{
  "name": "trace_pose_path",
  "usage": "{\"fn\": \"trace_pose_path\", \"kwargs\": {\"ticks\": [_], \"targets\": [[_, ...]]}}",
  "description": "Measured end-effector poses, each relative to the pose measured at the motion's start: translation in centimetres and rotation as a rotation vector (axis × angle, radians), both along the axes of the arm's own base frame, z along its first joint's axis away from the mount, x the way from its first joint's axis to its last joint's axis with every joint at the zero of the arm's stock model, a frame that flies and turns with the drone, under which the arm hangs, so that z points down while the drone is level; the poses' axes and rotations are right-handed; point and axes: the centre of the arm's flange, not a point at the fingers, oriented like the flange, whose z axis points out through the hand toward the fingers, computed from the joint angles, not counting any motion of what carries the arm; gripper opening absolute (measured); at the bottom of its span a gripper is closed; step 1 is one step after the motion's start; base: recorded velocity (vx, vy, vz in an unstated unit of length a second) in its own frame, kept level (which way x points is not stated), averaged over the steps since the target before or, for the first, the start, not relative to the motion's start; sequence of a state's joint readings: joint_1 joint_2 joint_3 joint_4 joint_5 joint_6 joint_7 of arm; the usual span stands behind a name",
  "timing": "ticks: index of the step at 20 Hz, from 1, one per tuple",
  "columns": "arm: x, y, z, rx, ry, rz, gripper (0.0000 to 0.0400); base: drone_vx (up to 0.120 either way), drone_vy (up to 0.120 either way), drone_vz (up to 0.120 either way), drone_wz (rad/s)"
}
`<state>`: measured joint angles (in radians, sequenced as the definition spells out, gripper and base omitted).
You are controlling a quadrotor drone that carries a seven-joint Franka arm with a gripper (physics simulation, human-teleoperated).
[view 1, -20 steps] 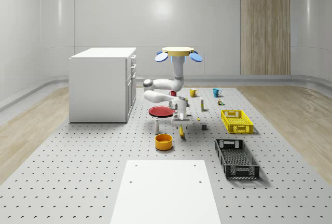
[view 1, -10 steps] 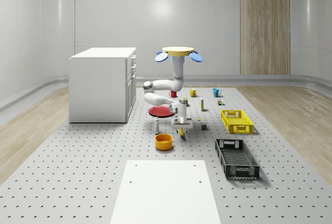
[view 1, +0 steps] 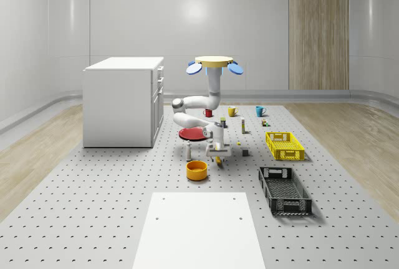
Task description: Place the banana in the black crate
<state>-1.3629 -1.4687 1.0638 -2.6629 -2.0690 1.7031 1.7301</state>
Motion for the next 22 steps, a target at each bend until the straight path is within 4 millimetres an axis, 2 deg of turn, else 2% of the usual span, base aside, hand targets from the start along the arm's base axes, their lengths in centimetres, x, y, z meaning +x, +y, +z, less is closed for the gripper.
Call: {"fn": "trace_pose_path", "kwargs": {"ticks": [2,5,10,14,18,22], "targets": [[0.0,0.0,0.1,0.000,0.000,0.000,0.0250,0.000,0.000,0.000,0.000],[0.0,0.0,0.2,0.000,0.000,0.000,0.0197,0.000,0.000,0.000,0.000],[0.0,0.1,0.1,-0.003,0.001,-0.030,0.0189,0.000,0.000,0.000,0.000],[0.0,0.1,-1.0,-0.005,0.002,-0.056,0.0189,0.000,0.000,0.010,0.000],[0.0,0.1,-2.3,-0.006,0.002,-0.065,0.0189,0.000,0.030,0.120,0.000],[0.0,0.1,-3.0,-0.006,0.003,-0.064,0.0189,0.120,0.120,0.120,0.000]]}}
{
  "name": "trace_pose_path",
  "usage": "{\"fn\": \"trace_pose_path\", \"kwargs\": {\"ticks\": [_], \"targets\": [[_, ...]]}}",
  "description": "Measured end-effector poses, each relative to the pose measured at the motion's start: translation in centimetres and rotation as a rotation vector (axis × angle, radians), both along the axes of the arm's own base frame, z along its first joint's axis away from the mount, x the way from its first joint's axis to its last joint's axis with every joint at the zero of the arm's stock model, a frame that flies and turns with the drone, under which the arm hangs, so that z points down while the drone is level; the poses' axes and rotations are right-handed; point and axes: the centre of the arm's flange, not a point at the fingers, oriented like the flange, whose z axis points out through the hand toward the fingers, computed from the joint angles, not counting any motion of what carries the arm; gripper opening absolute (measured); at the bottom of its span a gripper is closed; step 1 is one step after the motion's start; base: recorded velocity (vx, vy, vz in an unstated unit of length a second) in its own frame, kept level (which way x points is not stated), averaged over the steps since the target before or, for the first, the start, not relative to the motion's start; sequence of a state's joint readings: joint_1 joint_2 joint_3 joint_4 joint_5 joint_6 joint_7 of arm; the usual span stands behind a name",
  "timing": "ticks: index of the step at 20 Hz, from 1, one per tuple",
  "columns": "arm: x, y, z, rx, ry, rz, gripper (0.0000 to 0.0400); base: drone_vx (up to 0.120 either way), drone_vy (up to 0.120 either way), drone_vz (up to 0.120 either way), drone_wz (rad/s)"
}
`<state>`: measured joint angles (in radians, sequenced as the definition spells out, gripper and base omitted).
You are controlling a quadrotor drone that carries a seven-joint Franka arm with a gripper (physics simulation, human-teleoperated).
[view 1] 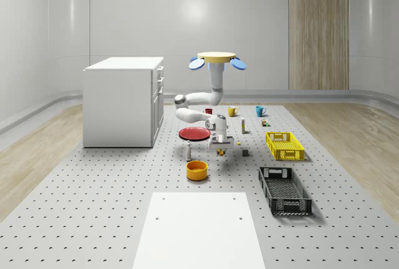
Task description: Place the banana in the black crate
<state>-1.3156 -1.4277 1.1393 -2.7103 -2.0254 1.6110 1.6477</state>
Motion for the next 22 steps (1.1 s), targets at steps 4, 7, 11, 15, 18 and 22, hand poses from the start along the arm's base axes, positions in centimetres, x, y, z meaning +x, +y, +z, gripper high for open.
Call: {"fn": "trace_pose_path", "kwargs": {"ticks": [4,7,11,15,18,22], "targets": [[0.00,-0.01,-0.31,0.000,0.000,0.000,0.0189,0.120,0.120,0.120,0.000],[0.00,-0.01,-0.41,0.000,0.000,0.001,0.0189,0.120,0.120,0.120,0.000],[0.00,-0.01,-0.48,0.000,0.000,0.004,0.0189,0.120,0.120,0.120,0.000],[0.00,-0.01,-0.50,0.000,0.000,0.008,0.0189,0.120,0.120,0.020,0.000],[0.00,-0.01,-0.51,0.000,0.000,0.010,0.0189,0.120,0.120,0.027,0.000],[0.00,-0.01,-0.52,0.000,0.000,0.011,0.0189,0.120,0.120,0.120,0.000]]}}
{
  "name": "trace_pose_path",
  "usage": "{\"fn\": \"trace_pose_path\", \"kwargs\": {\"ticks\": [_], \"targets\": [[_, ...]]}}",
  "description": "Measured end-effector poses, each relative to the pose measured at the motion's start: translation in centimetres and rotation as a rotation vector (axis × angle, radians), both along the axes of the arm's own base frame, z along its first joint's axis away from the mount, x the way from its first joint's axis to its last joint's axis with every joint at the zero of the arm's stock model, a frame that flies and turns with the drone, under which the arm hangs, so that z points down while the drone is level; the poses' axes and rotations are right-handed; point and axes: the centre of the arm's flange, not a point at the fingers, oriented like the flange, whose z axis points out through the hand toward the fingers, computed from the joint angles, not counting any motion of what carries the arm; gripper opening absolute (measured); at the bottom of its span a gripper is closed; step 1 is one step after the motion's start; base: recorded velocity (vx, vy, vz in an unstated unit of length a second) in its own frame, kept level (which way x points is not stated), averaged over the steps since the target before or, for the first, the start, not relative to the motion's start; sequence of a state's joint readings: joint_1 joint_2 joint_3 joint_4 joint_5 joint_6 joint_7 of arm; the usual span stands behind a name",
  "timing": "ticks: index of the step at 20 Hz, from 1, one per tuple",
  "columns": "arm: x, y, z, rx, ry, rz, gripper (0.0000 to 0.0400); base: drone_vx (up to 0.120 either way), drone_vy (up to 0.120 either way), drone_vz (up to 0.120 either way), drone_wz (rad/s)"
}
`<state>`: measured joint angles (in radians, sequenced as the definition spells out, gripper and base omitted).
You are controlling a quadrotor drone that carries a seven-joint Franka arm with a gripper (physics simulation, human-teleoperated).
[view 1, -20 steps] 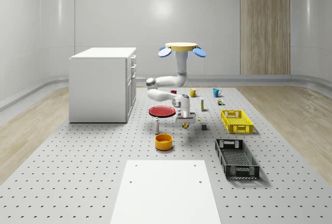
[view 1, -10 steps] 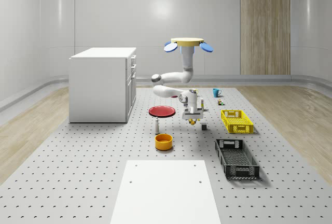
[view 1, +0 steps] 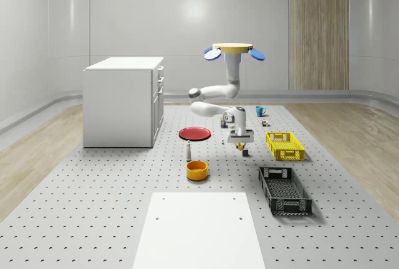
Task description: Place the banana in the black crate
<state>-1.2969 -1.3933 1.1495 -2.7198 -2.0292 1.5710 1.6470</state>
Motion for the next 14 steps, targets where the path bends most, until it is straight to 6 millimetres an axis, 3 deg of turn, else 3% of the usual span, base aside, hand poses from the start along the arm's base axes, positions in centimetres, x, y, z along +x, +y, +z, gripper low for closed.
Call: {"fn": "trace_pose_path", "kwargs": {"ticks": [2,14], "targets": [[0.00,0.00,0.00,0.000,0.000,0.000,0.0189,0.120,0.120,0.080,0.000],[0.00,0.00,0.00,0.000,0.000,0.000,0.0189,0.120,0.120,0.000,0.000]]}}
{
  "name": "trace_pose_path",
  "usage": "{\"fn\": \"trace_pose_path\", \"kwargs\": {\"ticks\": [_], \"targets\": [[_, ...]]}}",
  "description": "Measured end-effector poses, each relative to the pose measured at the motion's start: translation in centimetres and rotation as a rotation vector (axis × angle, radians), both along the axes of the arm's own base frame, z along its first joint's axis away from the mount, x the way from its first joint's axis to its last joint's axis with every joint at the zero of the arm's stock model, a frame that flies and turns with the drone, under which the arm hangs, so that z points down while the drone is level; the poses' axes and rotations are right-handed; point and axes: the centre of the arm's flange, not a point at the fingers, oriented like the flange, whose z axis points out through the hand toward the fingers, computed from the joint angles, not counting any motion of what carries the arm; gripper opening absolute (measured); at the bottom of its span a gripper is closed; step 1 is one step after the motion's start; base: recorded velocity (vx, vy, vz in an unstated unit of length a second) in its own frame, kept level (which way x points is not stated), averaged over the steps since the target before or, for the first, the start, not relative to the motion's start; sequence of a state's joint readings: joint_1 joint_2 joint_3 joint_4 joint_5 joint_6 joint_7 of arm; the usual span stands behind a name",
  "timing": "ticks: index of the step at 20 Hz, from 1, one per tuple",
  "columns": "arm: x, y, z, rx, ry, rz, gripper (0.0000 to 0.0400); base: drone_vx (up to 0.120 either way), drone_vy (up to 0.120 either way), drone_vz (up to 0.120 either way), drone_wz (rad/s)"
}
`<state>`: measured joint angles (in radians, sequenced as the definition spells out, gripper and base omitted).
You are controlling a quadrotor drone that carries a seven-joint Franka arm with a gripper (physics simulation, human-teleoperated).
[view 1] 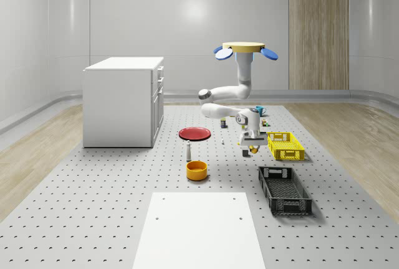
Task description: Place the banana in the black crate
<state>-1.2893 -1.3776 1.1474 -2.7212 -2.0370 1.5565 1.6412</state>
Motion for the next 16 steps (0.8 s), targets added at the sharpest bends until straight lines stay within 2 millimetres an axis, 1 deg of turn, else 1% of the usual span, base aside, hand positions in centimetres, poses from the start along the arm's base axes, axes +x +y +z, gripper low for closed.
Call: {"fn": "trace_pose_path", "kwargs": {"ticks": [5,6,7,16], "targets": [[0.00,0.00,0.00,0.000,0.000,0.000,0.0189,0.120,0.120,0.000,0.000],[0.00,0.00,0.00,0.000,0.000,0.000,0.0189,0.000,0.120,0.000,0.000],[0.00,0.00,0.00,0.000,0.000,0.000,0.0189,0.080,0.120,0.000,0.000],[0.00,0.00,0.00,0.000,0.000,0.000,0.0189,0.120,0.120,0.000,0.000]]}}
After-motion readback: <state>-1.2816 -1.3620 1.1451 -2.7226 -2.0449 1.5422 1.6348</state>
